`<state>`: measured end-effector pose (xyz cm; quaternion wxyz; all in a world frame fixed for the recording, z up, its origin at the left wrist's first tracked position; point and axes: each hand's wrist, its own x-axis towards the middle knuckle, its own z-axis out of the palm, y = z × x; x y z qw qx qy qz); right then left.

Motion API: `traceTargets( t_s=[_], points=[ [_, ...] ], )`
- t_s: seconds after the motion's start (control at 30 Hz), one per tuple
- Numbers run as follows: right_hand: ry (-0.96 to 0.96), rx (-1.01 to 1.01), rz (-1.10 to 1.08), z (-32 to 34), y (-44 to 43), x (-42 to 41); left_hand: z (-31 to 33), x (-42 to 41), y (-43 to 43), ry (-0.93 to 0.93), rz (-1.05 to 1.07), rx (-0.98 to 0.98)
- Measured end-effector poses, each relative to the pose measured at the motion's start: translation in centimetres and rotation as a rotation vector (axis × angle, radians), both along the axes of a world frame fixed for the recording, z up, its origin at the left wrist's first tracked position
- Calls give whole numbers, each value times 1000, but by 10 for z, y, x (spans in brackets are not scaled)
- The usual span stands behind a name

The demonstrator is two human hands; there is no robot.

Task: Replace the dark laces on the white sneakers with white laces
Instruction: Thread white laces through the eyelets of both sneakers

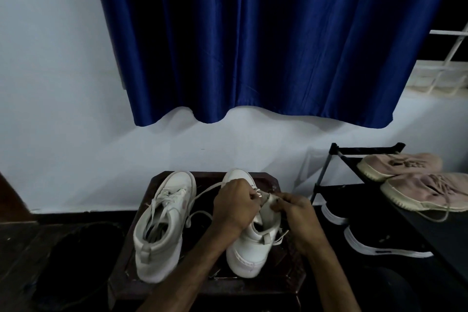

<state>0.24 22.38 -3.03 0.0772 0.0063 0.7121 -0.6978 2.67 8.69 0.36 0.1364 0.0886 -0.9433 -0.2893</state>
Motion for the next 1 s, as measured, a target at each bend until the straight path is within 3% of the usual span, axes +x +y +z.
traceTargets(
  t_s=[0.33,0.43,0.57,0.63,0.7,0.77,1.0],
  points=[
    [113,82,0,0,-4,4,-4,-1,-2,43,-89,-119],
    [214,235,-1,-4,-8,3,-5,-1,-6,47,-96,-140],
    [400,617,26,6,-21,12,-1,-4,-18,49,-153,-165],
    [355,526,92,12,-23,17,-1,-3,-28,33,-161,-83],
    [169,185,82,9,-25,18,-2,-1,-36,29,-174,-3],
    [93,18,-2,-1,-31,18,-4,-1,-40,30,-191,44],
    [245,240,-105,-12,-34,16,-4,-6,-44,-19,-224,24]
  ],
)
